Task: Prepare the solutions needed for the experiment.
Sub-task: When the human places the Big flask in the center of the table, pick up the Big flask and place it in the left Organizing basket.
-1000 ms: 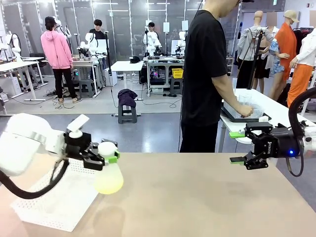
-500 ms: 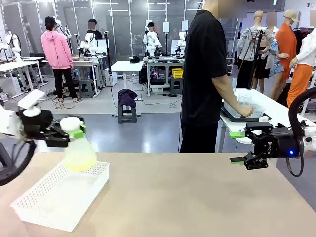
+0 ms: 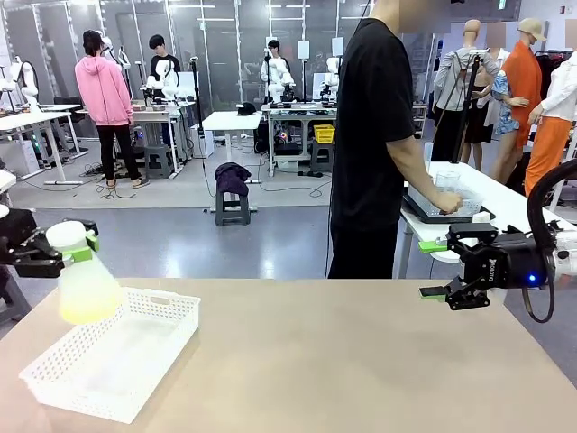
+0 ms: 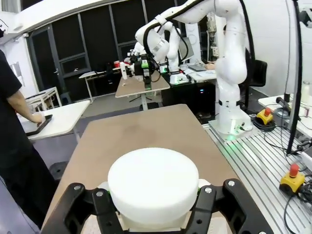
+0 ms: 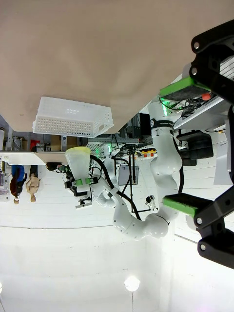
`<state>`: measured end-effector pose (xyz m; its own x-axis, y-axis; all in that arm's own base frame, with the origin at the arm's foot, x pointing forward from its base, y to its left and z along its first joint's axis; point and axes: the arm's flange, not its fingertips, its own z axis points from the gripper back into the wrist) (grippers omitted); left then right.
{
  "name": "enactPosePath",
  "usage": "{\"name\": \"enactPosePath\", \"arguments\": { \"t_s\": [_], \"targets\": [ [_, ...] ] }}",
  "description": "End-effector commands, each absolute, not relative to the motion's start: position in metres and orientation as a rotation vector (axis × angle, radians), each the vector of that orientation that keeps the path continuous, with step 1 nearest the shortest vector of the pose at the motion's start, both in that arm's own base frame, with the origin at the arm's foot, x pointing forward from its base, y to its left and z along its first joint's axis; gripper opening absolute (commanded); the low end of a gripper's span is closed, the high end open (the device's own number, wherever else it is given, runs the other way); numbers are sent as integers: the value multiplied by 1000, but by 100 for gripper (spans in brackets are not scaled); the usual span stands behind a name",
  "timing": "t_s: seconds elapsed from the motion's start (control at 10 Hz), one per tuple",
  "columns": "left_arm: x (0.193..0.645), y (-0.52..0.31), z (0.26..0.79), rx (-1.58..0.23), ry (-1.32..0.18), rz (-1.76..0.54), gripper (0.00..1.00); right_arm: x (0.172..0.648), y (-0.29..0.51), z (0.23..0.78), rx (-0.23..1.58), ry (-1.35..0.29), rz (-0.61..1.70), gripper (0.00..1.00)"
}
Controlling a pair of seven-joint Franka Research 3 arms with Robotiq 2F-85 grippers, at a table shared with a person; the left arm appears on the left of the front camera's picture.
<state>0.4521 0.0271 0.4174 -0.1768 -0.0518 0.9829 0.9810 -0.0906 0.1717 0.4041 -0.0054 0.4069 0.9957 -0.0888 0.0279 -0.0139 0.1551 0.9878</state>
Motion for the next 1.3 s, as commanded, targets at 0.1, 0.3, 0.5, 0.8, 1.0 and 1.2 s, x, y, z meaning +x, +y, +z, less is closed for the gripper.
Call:
{"name": "enactPosePath", "arguments": {
  "t_s": [0.1, 0.3, 0.5, 0.8, 1.0, 1.2],
  "targets": [
    [477, 25, 391, -1257, -1236, -1489, 0, 403, -6, 407, 1420, -93, -39, 96],
    [485, 19, 369, -1262, -1201, -1477, 0, 403, -6, 407, 1420, -93, -39, 96],
    [489, 15, 351, -1250, -1159, -1482, 0, 403, -6, 407, 1420, -93, -39, 96],
    [497, 12, 328, -1245, -1112, -1478, 0, 403, -6, 407, 1420, -93, -39, 96],
    [500, 10, 312, -1275, -1107, -1479, 0, 403, -6, 407, 1420, -93, -39, 96],
    [503, 13, 295, -1290, -1122, -1461, 0, 403, -6, 407, 1420, -93, -39, 96]
  ]
}}
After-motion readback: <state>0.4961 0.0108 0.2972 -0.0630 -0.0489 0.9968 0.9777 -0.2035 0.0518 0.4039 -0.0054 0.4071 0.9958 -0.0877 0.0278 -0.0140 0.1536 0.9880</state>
